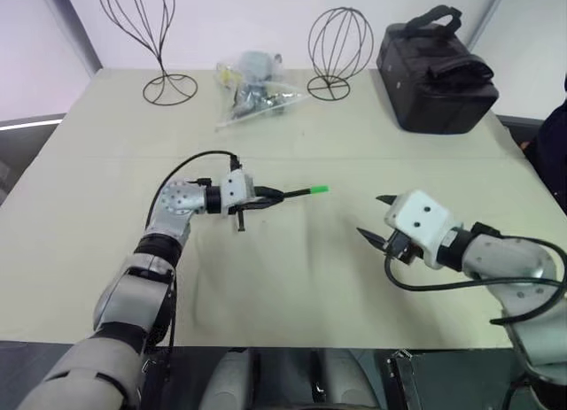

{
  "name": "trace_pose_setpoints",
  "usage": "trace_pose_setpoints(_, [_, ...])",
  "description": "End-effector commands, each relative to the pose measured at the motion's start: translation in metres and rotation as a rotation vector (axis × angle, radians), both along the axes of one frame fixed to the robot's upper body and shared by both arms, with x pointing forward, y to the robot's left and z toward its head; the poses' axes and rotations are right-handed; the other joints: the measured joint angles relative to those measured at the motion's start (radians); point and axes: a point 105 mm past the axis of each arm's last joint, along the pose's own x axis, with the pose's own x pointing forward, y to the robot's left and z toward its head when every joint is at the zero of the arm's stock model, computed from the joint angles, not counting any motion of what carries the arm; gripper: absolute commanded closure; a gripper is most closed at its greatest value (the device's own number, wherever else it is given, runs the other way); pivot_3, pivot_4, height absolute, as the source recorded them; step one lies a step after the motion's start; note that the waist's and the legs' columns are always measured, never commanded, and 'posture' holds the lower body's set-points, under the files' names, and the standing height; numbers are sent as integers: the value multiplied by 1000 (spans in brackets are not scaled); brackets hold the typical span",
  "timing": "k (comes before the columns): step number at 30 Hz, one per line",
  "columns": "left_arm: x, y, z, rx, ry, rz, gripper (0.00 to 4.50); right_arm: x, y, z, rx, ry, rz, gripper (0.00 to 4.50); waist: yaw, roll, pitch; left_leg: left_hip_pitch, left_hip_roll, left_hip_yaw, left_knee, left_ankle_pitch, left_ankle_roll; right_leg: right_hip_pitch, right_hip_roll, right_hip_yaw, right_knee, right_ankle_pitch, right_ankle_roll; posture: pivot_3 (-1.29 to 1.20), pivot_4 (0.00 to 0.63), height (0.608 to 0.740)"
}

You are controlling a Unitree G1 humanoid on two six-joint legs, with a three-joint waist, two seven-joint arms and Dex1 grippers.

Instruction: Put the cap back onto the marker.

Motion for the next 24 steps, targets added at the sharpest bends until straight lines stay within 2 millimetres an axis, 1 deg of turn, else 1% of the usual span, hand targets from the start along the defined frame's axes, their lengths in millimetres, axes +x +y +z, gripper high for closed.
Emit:
trace_pose_setpoints(1, [1, 10, 14, -35, -41, 121, 4500, -6, 6, 8, 20, -58, -9, 1194, -1, 0, 0, 0, 0, 0, 0, 0, 0, 0, 0, 0, 0, 0, 0, 0, 150, 740])
trace_pose_setpoints(4, [-12, 16, 9, -20, -58, 232, 4500, -8, 8, 3, 42, -50, -32, 1194, 1, 0, 0, 0, 1, 0, 0, 0, 0, 0, 0, 1, 0, 0, 0, 0, 150, 740])
trace_pose_setpoints(7, [-21, 21, 9, -11, -66, 329, 4500, -9, 10, -2, 53, -43, -41, 1194, 7, 0, 0, 0, 1, 0, 0, 0, 0, 0, -1, 1, 0, 0, 0, 0, 150, 740])
trace_pose_setpoints(13, [-38, 43, 12, -34, -65, 587, 4500, -11, 20, -13, 87, -15, -35, 1194, 6, 1, 0, 1, 1, 0, 0, 0, 0, 1, -1, 1, 0, 0, 0, 0, 150, 740])
trace_pose_setpoints(15, [-44, 49, 9, -47, -29, 637, 4500, -12, 23, -15, 97, -11, -32, 1194, 4, 1, -1, 1, 1, 0, 0, 0, 0, 1, -1, 1, 0, 0, 0, 0, 150, 740])
trace_pose_setpoints(19, [-56, 60, 0, -88, 102, 737, 4500, -13, 27, -18, 111, 2, -30, 1194, 5, 1, -1, 1, 1, 0, 0, 0, 0, 1, -1, 1, 0, 0, 0, 0, 150, 740])
trace_pose_setpoints(21, [-63, 65, -10, -91, 186, 779, 4500, -14, 28, -20, 113, 7, -28, 1194, 5, 1, -1, 1, 1, 0, 0, 0, 0, 1, -1, 1, 0, 0, 0, 0, 150, 740])
trace_pose_setpoints(24, [-67, 78, -26, -78, 301, 862, 4500, -15, 28, -19, 117, 5, -29, 1194, 6, 1, -1, 2, 1, 0, 0, 0, 0, 2, -1, 1, 0, 0, 0, 0, 150, 740])
